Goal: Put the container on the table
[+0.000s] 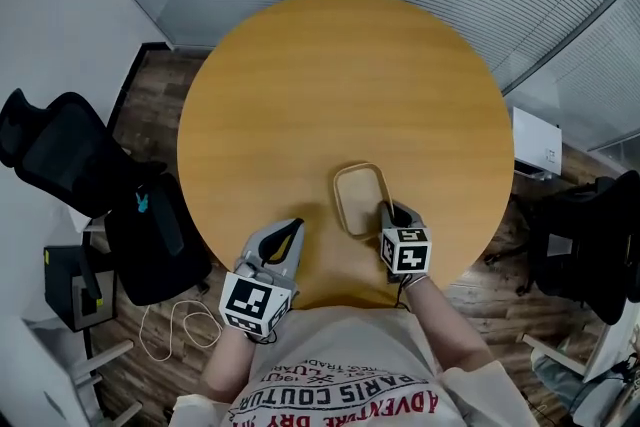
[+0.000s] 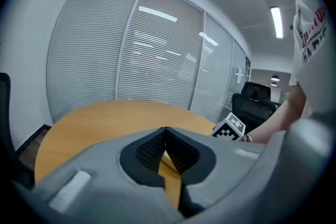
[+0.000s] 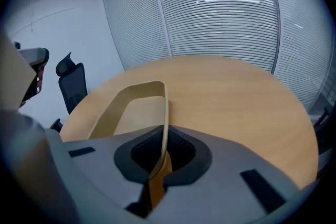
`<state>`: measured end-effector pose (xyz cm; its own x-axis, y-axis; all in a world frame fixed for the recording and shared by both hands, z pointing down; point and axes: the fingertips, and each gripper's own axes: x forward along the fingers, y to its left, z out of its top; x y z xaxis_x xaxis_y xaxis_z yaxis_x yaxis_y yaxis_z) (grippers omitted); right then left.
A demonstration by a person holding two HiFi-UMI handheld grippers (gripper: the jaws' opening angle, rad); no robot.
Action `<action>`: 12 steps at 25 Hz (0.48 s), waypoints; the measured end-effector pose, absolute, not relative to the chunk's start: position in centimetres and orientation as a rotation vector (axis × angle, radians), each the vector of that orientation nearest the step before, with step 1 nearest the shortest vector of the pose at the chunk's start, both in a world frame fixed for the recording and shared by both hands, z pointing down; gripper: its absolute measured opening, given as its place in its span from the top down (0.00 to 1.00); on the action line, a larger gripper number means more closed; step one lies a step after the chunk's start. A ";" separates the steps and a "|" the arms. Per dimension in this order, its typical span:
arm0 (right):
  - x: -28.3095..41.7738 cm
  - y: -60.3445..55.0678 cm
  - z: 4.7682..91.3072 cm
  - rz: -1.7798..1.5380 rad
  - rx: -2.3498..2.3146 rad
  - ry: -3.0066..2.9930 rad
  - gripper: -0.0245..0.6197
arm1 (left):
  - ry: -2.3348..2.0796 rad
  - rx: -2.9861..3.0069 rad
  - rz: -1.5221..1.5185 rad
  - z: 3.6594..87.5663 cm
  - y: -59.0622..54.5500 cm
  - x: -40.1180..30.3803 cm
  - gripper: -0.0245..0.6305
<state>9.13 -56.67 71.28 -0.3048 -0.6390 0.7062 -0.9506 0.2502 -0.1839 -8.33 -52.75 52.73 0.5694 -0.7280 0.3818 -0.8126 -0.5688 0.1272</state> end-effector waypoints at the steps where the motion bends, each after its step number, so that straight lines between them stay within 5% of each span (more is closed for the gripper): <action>1: 9.0 -56.9 71.6 0.826 1.443 -2.026 0.94 | -1.267 2.517 0.422 52.8 -52.8 -8.4 0.95; 12: 8.9 -57.8 73.0 0.833 1.442 -1.986 0.94 | -1.278 2.508 0.422 52.9 -53.9 -8.6 0.95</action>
<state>8.88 -57.82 73.00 -0.2796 -0.6218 0.7316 -0.9576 0.2354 -0.1659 -8.61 -53.90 52.94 0.5627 -0.7308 0.3864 -0.8171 -0.5626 0.1259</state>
